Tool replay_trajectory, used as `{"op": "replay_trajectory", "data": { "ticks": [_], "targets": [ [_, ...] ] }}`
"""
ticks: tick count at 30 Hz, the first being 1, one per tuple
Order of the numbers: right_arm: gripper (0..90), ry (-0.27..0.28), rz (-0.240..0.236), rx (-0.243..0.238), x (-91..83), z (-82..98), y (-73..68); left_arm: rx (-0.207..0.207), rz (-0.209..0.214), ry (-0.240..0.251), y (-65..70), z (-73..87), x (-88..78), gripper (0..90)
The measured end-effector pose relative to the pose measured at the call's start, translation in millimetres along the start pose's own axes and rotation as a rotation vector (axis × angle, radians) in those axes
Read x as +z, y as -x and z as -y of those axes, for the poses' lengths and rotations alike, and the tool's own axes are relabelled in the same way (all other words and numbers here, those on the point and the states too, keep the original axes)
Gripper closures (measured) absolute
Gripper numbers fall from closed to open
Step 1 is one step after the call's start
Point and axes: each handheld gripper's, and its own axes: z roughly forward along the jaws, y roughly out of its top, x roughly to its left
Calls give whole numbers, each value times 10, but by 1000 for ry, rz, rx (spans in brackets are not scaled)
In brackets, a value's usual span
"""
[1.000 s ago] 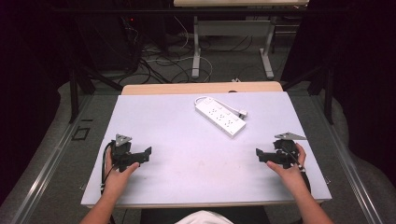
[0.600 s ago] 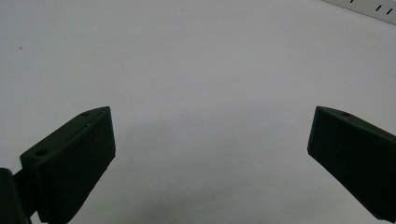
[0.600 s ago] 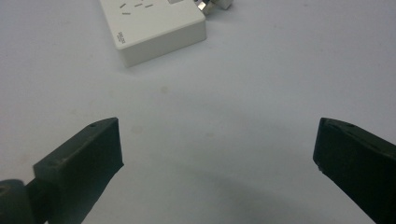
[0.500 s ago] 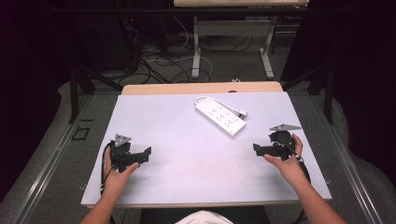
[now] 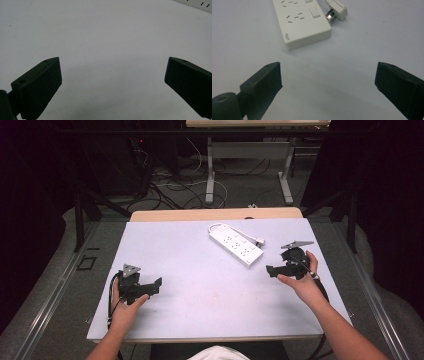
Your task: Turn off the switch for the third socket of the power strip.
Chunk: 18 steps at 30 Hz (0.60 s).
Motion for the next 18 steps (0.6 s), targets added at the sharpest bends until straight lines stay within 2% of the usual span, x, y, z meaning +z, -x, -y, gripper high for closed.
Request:
{"op": "replay_trajectory", "data": {
  "ticks": [6, 13, 14, 18],
  "targets": [
    [74, -27, 1, -22, 14, -138, -26, 3, 1, -4, 0, -1, 3, 11],
    [145, -52, 2, -65, 30, -267, -34, 3, 3, -5, -1, -1, 3, 11],
    [145, -53, 0, -51, 33, -281, -46, 3, 2, -6, -2, 0, 3, 11],
    [146, -57, 4, -59, 45, -347, -35, 1, 1, -6, -2, 0, 2, 11]
  ]
}}
